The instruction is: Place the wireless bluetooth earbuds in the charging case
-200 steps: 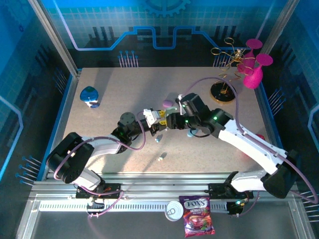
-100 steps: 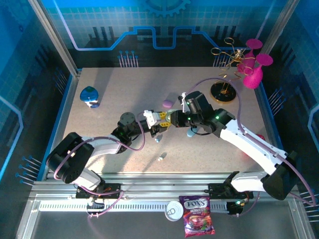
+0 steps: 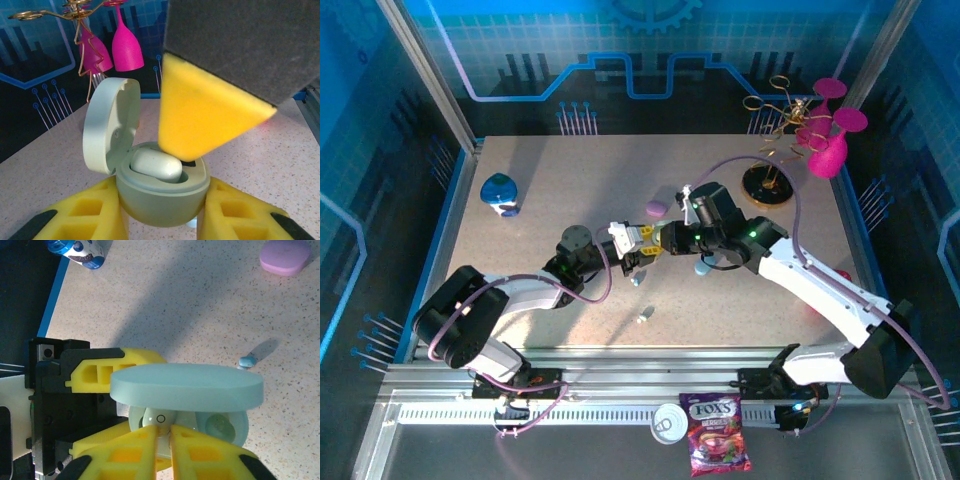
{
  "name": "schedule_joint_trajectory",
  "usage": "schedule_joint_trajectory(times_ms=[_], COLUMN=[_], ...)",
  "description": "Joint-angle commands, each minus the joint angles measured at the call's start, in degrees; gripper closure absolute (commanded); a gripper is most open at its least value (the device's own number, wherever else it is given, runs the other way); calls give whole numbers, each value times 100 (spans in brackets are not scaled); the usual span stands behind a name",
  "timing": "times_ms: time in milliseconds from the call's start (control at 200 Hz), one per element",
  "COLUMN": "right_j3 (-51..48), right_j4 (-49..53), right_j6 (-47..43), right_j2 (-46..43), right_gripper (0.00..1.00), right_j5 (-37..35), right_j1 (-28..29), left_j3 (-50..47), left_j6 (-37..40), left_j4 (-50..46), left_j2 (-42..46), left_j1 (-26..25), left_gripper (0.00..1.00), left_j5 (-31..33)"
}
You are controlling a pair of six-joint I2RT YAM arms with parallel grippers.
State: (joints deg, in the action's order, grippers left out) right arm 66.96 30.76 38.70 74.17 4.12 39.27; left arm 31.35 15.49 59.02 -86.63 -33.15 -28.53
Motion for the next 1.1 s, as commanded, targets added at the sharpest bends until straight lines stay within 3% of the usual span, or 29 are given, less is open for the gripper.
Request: schedule_joint_trajectory(times_ms=[0,270,605,1096], right_j3=[41,107,255,743], right_j4=[-167,-198,18,983], right_j6=[27,182,156,72], right_j2=[-222,61,354,877], right_gripper=[81,71,72,77], right_j5=[-78,146,309,1], right_j1=[-81,-97,-97,60], left_j3=[-33,9,42,145], left_j6=[158,174,195,279], left_j4=[333,293,157,-53], left_j2=[36,21,48,155], left_j1=[-37,-39,-50,-88], left_gripper=[81,81,81,81], left_j5=[-139,-214,-267,-202])
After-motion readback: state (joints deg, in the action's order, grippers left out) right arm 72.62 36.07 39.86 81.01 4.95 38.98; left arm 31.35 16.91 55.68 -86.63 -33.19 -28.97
